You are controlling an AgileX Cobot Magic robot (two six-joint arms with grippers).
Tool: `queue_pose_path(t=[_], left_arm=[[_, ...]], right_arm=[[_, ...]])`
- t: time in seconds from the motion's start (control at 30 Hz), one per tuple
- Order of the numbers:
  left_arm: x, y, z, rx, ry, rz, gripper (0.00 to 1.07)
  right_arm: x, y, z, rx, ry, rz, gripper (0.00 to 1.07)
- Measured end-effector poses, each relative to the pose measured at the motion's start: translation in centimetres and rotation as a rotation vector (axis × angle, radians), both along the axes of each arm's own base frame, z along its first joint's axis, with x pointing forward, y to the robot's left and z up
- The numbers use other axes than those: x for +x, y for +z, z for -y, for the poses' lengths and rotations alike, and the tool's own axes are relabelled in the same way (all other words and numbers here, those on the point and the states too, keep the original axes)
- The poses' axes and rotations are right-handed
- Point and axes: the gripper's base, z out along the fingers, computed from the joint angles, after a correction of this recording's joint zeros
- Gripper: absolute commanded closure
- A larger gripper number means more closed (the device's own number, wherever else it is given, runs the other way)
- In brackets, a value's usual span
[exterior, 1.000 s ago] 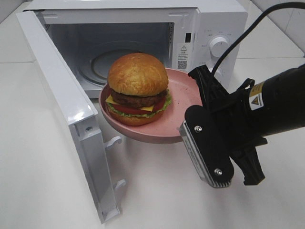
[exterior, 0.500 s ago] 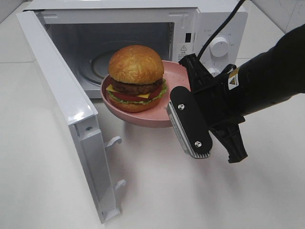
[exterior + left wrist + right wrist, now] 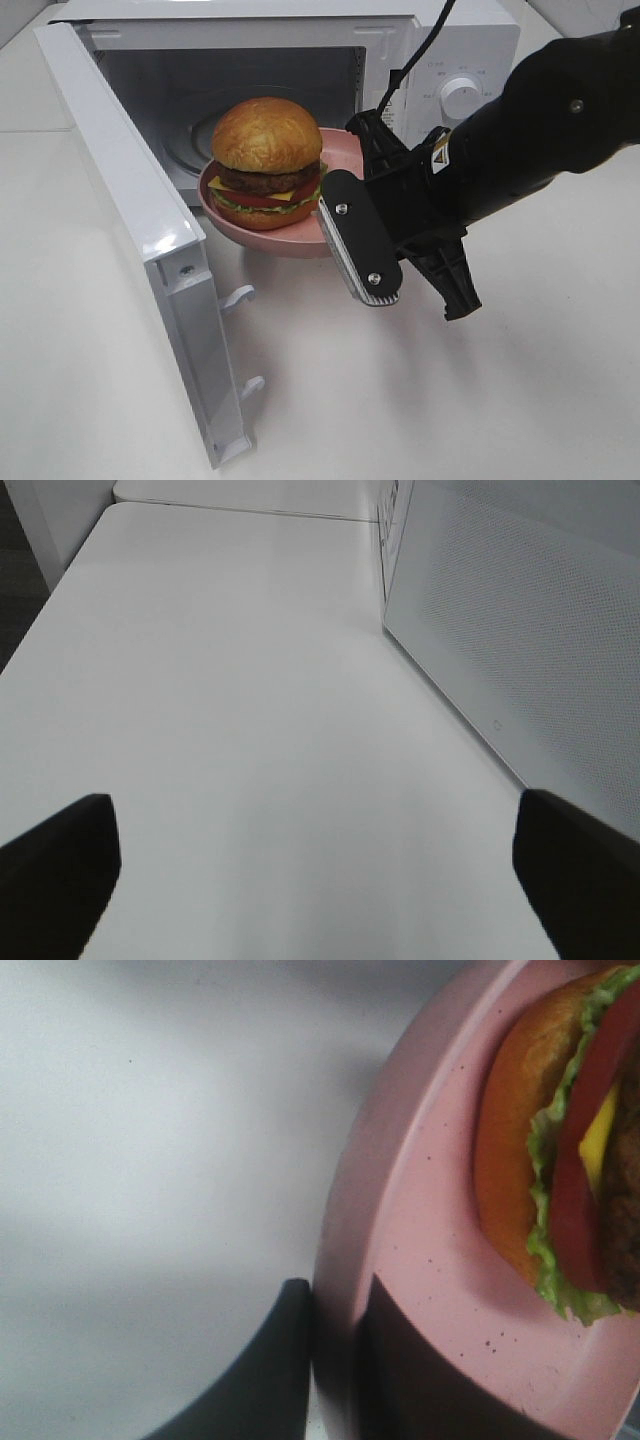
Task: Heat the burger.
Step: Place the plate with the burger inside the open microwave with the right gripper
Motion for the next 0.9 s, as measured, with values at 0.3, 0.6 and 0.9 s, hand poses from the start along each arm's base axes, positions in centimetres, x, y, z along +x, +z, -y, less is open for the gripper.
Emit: queue_pose_path(t=[0.3,0.6,0.9], left_arm=[[0.0,0.0,0.0,0.000,0.000,0.000,0.07],[0.0,0.0,0.0,0.000,0.000,0.000,0.07],[0.0,0.0,0.0,-0.001,-0.001,0.000,0.07]], right_arm=[[1.6,0.0,-1.3,-0.005,0.003,-0.005,1.05],[3.0,-0.1,-1.7,-0.027,-0.001,-0.017,1.05],[4.2,0.2,-1.6,-0.027,-0.014,-0.004,1.05]])
